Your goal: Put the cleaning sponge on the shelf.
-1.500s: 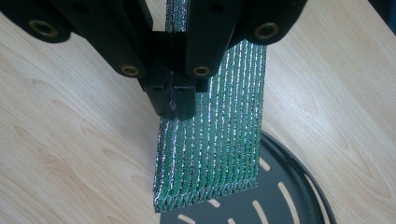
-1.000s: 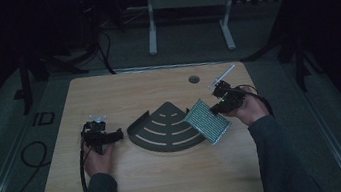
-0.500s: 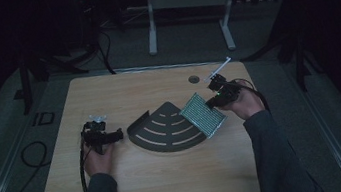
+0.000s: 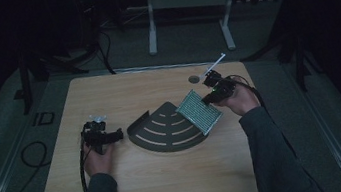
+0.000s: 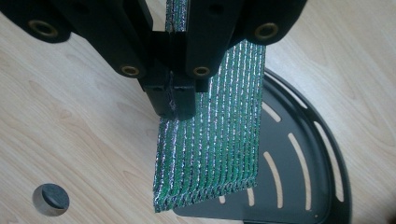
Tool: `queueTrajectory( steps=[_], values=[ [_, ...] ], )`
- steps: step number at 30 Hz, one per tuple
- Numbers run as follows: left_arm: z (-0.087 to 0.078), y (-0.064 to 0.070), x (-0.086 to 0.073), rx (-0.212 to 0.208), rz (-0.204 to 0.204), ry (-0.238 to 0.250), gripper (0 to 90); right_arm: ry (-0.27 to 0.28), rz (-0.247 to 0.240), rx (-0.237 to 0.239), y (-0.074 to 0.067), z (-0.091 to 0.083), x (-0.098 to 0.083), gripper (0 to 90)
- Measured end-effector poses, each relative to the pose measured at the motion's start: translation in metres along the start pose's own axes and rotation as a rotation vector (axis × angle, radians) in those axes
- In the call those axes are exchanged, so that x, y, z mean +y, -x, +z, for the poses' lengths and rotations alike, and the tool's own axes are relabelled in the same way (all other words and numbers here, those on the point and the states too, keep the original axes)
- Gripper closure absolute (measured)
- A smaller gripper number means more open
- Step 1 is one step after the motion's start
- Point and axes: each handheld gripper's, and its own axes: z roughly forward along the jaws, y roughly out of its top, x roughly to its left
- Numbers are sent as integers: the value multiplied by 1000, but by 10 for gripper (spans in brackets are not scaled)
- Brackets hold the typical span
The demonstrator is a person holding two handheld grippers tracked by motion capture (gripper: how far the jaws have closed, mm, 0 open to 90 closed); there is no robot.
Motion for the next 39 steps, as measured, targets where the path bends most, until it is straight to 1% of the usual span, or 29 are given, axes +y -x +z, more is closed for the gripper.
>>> queueTrajectory(
  steps=[8,11,18,25,30,33,39],
  values=[
    [0,0,0,0,-1,1,34,2,7,-1,2,9,6,897],
    [0,0,0,0,0,0,34,5,3,1,2,12,8,897],
    [0,0,0,1,0,1,34,-12,5,-3,2,22,10,896],
    [0,0,0,0,-1,1,34,-31,12,-20,1,32,13,896],
    [0,0,0,1,-1,2,34,-37,6,-26,0,38,14,896],
    [0,0,0,1,-1,2,34,-47,-2,-38,-4,44,14,897],
    [0,0,0,1,-1,2,34,-65,-14,-45,-9,52,15,896]
  ],
)
